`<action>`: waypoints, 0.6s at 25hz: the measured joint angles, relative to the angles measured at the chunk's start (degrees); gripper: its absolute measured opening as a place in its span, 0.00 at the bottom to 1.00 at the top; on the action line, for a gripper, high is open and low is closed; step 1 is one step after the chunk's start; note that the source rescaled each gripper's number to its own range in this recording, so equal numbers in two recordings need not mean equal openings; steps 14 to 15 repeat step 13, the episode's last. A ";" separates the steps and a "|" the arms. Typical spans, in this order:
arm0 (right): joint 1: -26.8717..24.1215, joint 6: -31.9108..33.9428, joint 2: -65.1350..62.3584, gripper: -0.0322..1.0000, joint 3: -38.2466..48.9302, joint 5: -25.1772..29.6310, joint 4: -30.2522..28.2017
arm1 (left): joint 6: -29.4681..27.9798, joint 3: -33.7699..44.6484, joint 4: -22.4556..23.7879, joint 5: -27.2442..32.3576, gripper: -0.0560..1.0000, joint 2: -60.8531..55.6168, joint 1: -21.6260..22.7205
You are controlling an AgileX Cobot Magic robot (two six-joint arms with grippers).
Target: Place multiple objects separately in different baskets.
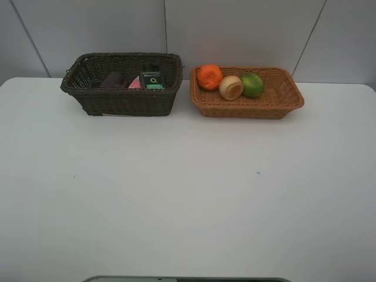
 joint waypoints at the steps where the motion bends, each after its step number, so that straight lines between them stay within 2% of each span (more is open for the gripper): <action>1: 0.00 0.00 0.00 0.77 0.00 0.00 0.00 | 0.00 0.00 0.00 0.00 0.88 0.00 0.00; 15: 0.00 0.00 0.00 0.77 0.00 0.00 0.00 | 0.00 0.00 0.00 0.00 0.88 0.00 0.00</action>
